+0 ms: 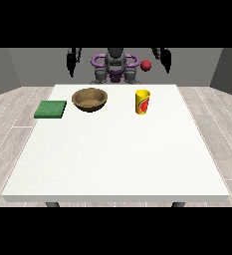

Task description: Pick the cup and pour the ball into the bowl, then pick the bowl and place it on the pad

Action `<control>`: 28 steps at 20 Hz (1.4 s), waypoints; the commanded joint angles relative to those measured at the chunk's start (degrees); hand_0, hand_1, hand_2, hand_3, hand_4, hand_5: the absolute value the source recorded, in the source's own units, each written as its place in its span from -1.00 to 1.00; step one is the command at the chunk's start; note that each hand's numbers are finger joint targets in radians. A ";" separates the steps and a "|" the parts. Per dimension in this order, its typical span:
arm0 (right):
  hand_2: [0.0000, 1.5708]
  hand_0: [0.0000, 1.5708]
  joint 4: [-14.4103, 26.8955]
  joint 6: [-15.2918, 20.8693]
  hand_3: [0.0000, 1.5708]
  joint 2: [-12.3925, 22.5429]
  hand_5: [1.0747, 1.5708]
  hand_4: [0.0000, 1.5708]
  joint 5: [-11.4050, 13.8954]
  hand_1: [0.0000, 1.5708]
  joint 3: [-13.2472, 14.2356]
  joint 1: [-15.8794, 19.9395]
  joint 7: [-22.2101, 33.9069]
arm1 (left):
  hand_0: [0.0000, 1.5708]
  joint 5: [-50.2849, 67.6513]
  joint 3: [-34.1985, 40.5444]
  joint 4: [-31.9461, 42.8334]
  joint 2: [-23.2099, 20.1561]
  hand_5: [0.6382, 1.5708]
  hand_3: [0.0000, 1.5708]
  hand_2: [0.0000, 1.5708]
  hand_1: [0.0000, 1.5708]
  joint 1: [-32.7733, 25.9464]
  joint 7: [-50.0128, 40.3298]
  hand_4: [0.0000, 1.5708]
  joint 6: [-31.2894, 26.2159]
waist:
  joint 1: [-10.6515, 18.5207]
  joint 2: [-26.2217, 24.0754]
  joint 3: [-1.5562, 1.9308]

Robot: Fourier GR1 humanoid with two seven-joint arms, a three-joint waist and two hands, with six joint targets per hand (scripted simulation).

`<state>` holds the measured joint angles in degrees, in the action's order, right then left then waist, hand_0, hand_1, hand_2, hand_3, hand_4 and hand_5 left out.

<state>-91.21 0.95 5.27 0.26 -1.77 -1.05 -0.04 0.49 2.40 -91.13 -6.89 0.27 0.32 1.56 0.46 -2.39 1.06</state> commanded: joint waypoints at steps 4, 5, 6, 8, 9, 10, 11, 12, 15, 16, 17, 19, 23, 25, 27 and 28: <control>-1.00 -1.00 -4.93 -0.19 -1.00 1.92 0.99 -1.00 -0.41 -1.00 0.59 0.79 4.84 | -1.00 0.39 0.41 -5.05 -2.82 0.90 -1.00 -1.00 -1.00 1.17 -4.66 -1.00 -1.07 | -0.28 -12.70 -0.68; -1.00 -1.00 -5.42 -0.11 -1.00 2.21 0.99 -1.00 -0.47 -1.00 0.82 0.80 5.67 | -1.00 0.54 0.33 -5.62 -3.09 0.90 -1.00 -1.00 -1.00 1.48 -5.60 -1.00 -1.27 | -0.65 -14.02 -0.66; -1.00 -1.00 -5.77 -0.15 -1.00 2.59 0.99 -1.00 -0.46 -1.00 0.93 0.82 6.75 | -1.00 0.77 0.18 -6.03 -3.27 0.90 -1.00 -1.00 -1.00 1.66 -6.55 -1.00 -1.56 | -0.91 -15.02 -0.79; -1.00 -1.00 -3.02 -0.37 -1.00 -1.35 1.00 -1.00 -5.75 -1.00 3.32 -6.73 0.63 | -1.00 9.04 -7.01 -8.47 6.53 0.91 -1.00 -1.00 -1.00 -8.46 -1.87 -1.00 -2.69 | 0.93 -16.89 -1.04; -1.00 -1.00 -2.97 -1.04 -1.00 -0.86 0.99 -1.00 -7.10 -1.00 4.67 -6.04 -0.04 | -1.00 9.74 -10.57 -9.67 6.61 0.91 -1.00 -1.00 -1.00 -9.27 -2.18 -1.00 -2.08 | 1.39 -16.80 -1.03; -1.00 -1.00 -2.26 0.21 -1.00 0.38 0.98 -1.00 -6.84 -1.00 6.99 -1.88 0.83 | -1.00 10.53 -13.11 -12.40 6.67 0.92 -1.00 -1.00 -1.00 -7.13 -3.54 -1.00 0.37 | 3.44 -14.20 -1.03; -1.00 -1.00 -2.21 -3.18 -1.00 2.23 0.99 -1.00 -7.98 -1.00 7.75 -5.05 -2.78 | -1.00 9.43 -12.55 -13.24 6.72 0.90 -1.00 -1.00 -1.00 -8.80 -1.31 -1.00 0.71 | 2.66 -12.44 -1.04; -1.00 -1.00 -3.12 0.35 -1.00 -0.36 0.98 -1.00 -6.21 -1.00 6.38 -4.34 -0.89 | -1.00 8.54 -15.38 -15.63 6.76 0.89 -1.00 -1.00 -1.00 -11.55 -1.00 -1.00 1.07 | 3.70 -12.54 -1.05; -1.00 -1.00 -3.03 -4.92 -1.00 1.83 0.98 -1.00 -10.07 -1.00 9.34 -3.92 -6.93 | -1.00 5.29 -11.19 -15.94 5.65 0.83 -1.00 -1.00 -1.00 -6.63 -0.41 -1.00 1.45 | 0.76 -5.47 -1.05; -1.00 -1.00 -6.24 -0.63 -1.00 -1.23 0.98 -1.00 -7.21 -1.00 5.79 -2.10 -2.07 | -1.00 4.44 -12.24 -17.95 5.29 0.80 -1.00 -1.00 -1.00 -7.76 -0.70 -1.00 1.03 | 0.91 -5.14 -1.06; -1.00 -1.00 -1.97 -2.82 -1.00 2.00 0.97 -1.00 -8.68 -1.00 9.25 1.78 -3.96 | -1.00 3.05 -12.30 -18.11 6.07 0.78 -1.00 -1.00 -1.00 -2.68 -2.97 -1.00 2.99 | 2.09 -2.77 -1.05; -1.00 -1.00 -1.79 0.92 -1.00 -1.57 0.97 -1.00 -4.89 -1.00 5.33 4.23 -4.05 | -1.00 2.59 -11.40 -14.33 4.50 0.71 -1.00 -1.00 -1.00 -3.09 2.82 -1.00 0.12 | 2.45 -0.48 -1.07; -1.00 -1.00 4.05 -4.17 -1.00 2.69 0.98 -1.00 -9.20 -1.00 10.38 9.77 -8.23 | -1.00 1.05 -9.39 -9.48 4.59 0.54 -1.00 -1.00 -1.00 4.26 6.71 -1.00 0.61 | 1.59 9.01 -1.05; -1.00 -1.00 1.08 -3.68 -1.00 1.19 0.97 -1.00 -7.19 -1.00 7.04 9.72 -8.35 | -1.00 2.23 -2.25 -3.54 1.17 0.46 -1.00 -1.00 -1.00 7.61 10.74 -1.00 -0.22 | -1.53 11.37 -1.10; -1.00 -1.00 4.37 -4.30 -1.00 0.94 0.97 -1.00 -8.23 -1.00 8.57 11.23 -11.86 | -1.00 2.59 0.09 -2.35 -0.59 0.38 -1.00 -1.00 -1.00 12.65 7.71 -1.00 -0.01 | -1.89 12.94 -1.06; -1.00 -1.00 5.60 -5.25 -1.00 3.01 0.97 -1.00 -7.71 -1.00 9.56 13.62 -13.26 | -1.00 1.10 -0.65 -0.49 0.67 0.35 -1.00 -1.00 -1.00 12.71 12.08 -1.00 0.97 | -1.50 16.00 -1.07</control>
<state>-88.26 -3.12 6.85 -7.60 6.63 8.55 -9.89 2.60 -1.39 -96.78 -5.02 8.46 7.74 2.24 -0.23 7.73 0.01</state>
